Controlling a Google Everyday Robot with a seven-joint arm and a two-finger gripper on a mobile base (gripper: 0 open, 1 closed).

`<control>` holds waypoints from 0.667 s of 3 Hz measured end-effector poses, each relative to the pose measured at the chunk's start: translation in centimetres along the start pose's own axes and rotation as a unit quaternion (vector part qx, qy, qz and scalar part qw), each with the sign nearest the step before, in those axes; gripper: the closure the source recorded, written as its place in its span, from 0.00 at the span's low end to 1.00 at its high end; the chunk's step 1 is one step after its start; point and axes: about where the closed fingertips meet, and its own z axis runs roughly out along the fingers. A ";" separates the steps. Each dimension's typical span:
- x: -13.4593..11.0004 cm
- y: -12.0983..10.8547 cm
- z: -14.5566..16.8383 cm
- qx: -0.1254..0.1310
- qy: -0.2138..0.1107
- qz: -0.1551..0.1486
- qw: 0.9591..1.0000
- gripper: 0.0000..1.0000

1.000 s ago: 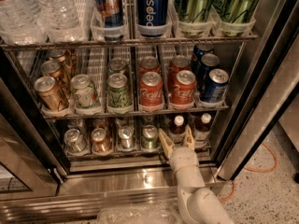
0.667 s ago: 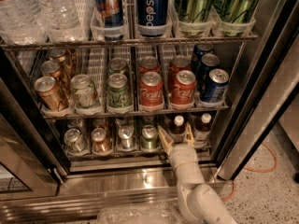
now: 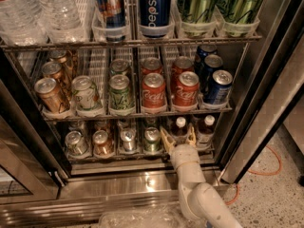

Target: Pick blue plastic bottle from bottom shelf of fridge

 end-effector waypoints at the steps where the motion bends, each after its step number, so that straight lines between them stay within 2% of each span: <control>1: 0.2 -0.1 0.4 0.006 0.002 0.003 1.000 0.46; 2: 0.2 -0.1 0.4 0.006 0.002 0.003 1.000 0.69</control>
Offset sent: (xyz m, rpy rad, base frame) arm 0.0043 -0.0007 -0.0026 0.0058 0.0063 -0.0118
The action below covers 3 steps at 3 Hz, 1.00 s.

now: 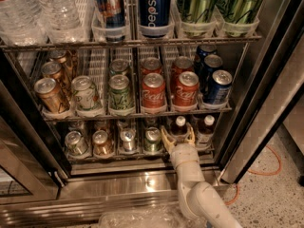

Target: Pick blue plastic bottle from bottom shelf of fridge

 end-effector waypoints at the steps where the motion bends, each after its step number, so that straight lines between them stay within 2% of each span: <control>1: 0.0 0.0 0.0 0.000 0.000 0.000 1.000 0.93; 2: 0.0 0.0 0.0 0.000 0.000 0.000 1.000 1.00; 3: -0.2 0.1 -0.1 0.000 -0.004 -0.002 1.000 1.00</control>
Offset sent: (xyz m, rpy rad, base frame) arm 0.0000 0.0000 0.0000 0.0000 0.0000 0.0000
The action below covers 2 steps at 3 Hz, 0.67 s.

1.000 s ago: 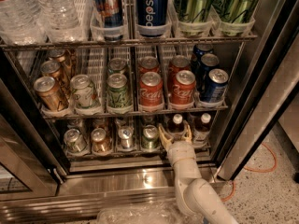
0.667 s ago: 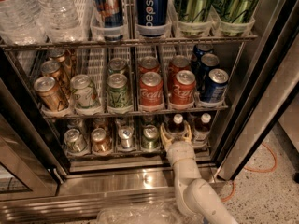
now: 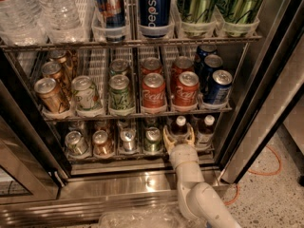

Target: Pick blue plastic bottle from bottom shelf of fridge

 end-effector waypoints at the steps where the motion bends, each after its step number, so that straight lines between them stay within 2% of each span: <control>1: -1.2 0.4 -0.9 -0.004 -0.020 -0.007 1.000 1.00; 2: -1.8 0.6 -1.9 -0.003 -0.040 -0.014 0.999 1.00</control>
Offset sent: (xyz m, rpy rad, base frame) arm -0.0368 0.0019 0.0242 -0.0318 -0.1429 -0.0060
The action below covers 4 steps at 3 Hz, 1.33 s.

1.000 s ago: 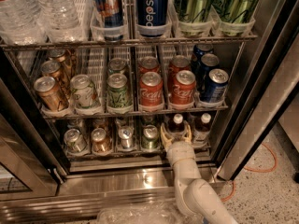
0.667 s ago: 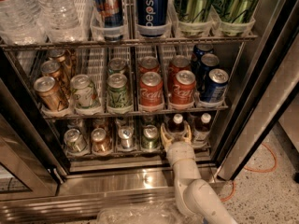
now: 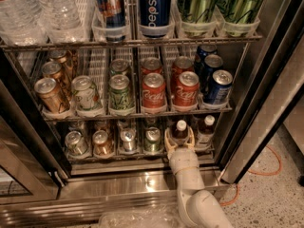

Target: Pick blue plastic bottle from bottom shelf of fridge

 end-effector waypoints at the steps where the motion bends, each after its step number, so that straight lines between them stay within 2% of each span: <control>1: 0.0 0.0 0.0 0.000 0.000 0.000 1.000 1.00; 3: -1.4 -0.1 -0.3 -0.010 -0.013 -0.008 1.000 1.00; 4: -3.1 -0.2 -0.4 -0.033 -0.003 -0.017 0.999 1.00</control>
Offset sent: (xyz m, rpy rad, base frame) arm -0.0206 -0.0038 0.0358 -0.0334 -0.1190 0.0088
